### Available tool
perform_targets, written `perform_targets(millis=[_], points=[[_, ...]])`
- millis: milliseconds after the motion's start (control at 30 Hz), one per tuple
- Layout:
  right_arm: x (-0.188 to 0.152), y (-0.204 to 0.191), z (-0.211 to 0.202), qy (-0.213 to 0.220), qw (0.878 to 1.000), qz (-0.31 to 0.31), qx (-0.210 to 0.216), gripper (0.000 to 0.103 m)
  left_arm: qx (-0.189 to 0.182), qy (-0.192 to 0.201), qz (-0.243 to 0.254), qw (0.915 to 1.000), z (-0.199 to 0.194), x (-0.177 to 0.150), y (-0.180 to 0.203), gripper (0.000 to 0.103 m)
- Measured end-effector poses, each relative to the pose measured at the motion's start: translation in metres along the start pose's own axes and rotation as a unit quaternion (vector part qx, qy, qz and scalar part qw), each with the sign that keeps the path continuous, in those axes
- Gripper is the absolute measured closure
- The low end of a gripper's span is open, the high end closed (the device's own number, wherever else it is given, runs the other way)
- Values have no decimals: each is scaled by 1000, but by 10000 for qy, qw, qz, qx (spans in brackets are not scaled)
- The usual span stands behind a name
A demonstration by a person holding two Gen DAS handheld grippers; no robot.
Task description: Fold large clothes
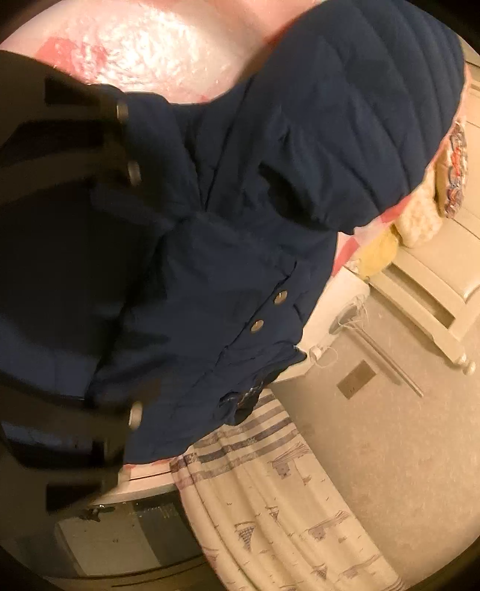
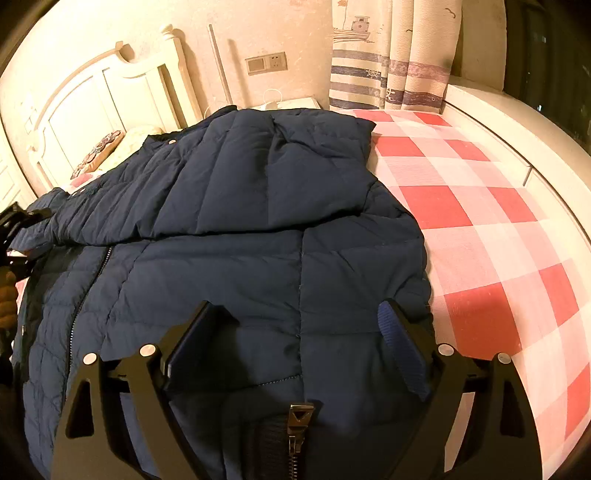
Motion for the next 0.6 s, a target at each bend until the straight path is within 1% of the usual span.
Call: perform_targets(millis=[33, 67, 100, 133, 167, 200, 267, 300, 333, 367, 433, 467, 500, 533, 567, 600], points=[[0, 0, 0, -2, 10000, -5, -8, 16, 226, -49, -34, 9997, 3, 1, -7, 81], [0, -1, 0, -2, 10000, -9, -17, 16, 182, -86, -31, 9998, 7, 2, -6, 88], [-1, -1, 0, -2, 10000, -20, -31, 16, 69, -6, 1, 10000, 4, 4, -5, 91], [-1, -1, 0, -1, 10000, -26, -38, 16, 60, 176, 130, 9997, -3, 5, -1, 94], [-1, -1, 0, -2, 10000, -32, -43, 16, 147, 439, 434, 9980, -15, 9, 7, 95], [-1, -1, 0, -2, 10000, -34, -47, 16, 345, 724, 839, 9932, -28, 12, 18, 95], [-1, -1, 1, -7, 10000, -44, -64, 16, 741, 1022, 1379, 9824, -46, 14, 35, 95], [-2, -2, 1, -11, 9999, -57, -82, 16, 998, 1023, 1519, 9780, -50, 12, 39, 95], [-2, -2, 1, -12, 9999, -65, -92, 16, 1416, 788, 1521, 9750, -47, 7, 34, 95], [-2, -2, 1, -12, 9999, -75, -102, 16, 1671, 556, 1409, 9742, -42, 4, 27, 95], [-2, -1, 1, -10, 9999, -92, -115, 16, 2054, 109, 1103, 9724, -32, -10, 10, 93], [-2, -1, 0, -10, 9999, -98, -121, 16, 2206, 72, 1111, 9690, -32, -14, 8, 85], [-1, -1, 1, -12, 9999, -102, -123, 16, 2460, 93, 1244, 9612, -34, -17, 10, 78], [-1, -1, 1, -16, 9999, -107, -130, 16, 2866, 179, 1528, 9456, -40, -18, 15, 53], [-2, -1, 1, -20, 9998, -113, -140, 16, 3045, 335, 1757, 9356, -45, -16, 23, 25], [-2, -1, 1, -21, 9998, -127, -151, 16, 3166, 594, 2023, 9248, -53, -14, 35, 16]])
Point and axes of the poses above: each gripper's, at about its wrist camera, not at the fingertips, and z roughly the way its jaws point, y to its right, x to its top, the point moved 8 cm from there along z, roughly the way its jaws point, and after that the axes turned 14 degrees about z, right-handed, at the moved point
